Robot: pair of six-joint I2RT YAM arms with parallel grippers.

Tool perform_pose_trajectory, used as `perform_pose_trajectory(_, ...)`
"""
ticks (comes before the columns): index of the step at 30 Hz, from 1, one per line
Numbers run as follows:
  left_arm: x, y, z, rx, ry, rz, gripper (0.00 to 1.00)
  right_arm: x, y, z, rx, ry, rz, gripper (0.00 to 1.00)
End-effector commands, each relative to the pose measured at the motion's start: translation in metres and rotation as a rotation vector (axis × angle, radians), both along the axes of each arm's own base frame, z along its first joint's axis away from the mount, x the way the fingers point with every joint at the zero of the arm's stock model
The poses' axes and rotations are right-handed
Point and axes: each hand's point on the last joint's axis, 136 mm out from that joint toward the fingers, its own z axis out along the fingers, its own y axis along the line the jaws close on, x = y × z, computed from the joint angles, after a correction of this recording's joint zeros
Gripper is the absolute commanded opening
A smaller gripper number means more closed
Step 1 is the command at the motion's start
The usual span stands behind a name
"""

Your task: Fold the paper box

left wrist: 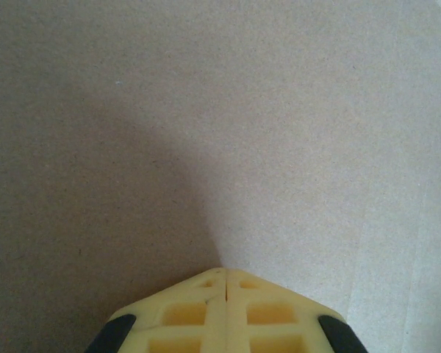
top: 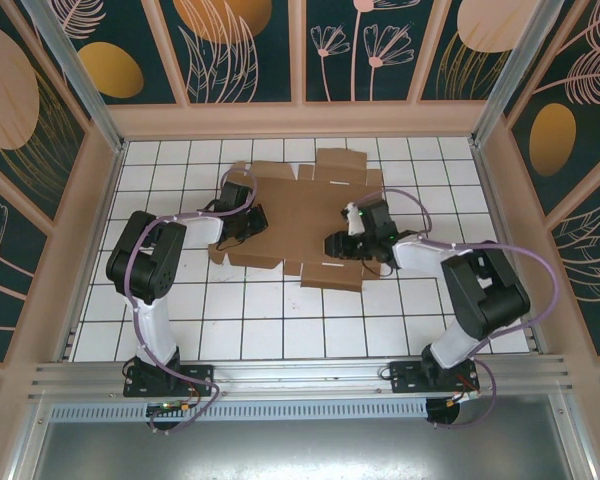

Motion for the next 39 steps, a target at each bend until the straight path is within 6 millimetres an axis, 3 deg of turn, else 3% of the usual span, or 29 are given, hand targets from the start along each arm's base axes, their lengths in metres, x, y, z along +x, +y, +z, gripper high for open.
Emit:
perform_pose_trajectory(1,-0.041,0.019,-0.041,0.066,0.171,0.027,0.0,0.019,-0.022,0.022,0.031,-0.047,-0.047,0.53)
perform_pose_trajectory(3,-0.041,0.02,-0.038,0.06,0.163,0.042,0.0,0.03,-0.041,0.027,0.06,-0.055,-0.116,0.61)
perform_pose_trajectory(4,-0.05,0.026,-0.044,0.074,0.183,0.053,0.0,0.036,-0.051,0.032,0.082,-0.062,-0.15,0.63)
perform_pose_trajectory(6,-0.054,0.032,-0.046,0.085,0.192,0.07,0.0,0.045,-0.067,0.039,0.109,-0.087,-0.211,0.83)
perform_pose_trajectory(7,-0.056,0.036,-0.046,0.089,0.196,0.084,0.0,0.049,-0.074,0.042,0.119,-0.1,-0.24,0.85)
perform_pose_trajectory(11,-0.051,0.032,-0.019,0.031,0.121,0.08,0.0,0.061,-0.104,0.044,0.133,-0.13,-0.346,0.87)
perform_pose_trajectory(16,-0.023,0.006,0.026,-0.022,0.025,-0.02,0.0,0.073,-0.13,0.032,0.14,-0.112,-0.414,0.84)
perform_pose_trajectory(20,-0.002,-0.003,0.025,-0.002,0.03,-0.06,0.0,0.078,-0.15,0.021,0.203,-0.072,-0.451,0.84)
perform_pose_trajectory(23,0.006,-0.008,0.007,0.002,0.084,-0.076,0.0,0.08,-0.146,0.012,0.282,-0.015,-0.394,0.82)
perform_pose_trajectory(26,0.006,-0.01,-0.008,-0.007,0.118,-0.079,0.0,0.074,-0.127,-0.001,0.332,0.048,-0.313,0.8)
perform_pose_trajectory(32,-0.001,0.001,-0.036,-0.035,0.177,-0.053,0.0,0.063,-0.102,-0.031,0.264,0.129,-0.22,0.76)
perform_pose_trajectory(39,-0.013,0.012,-0.067,-0.032,0.253,-0.029,0.0,0.058,-0.085,-0.033,0.316,0.188,-0.152,0.69)
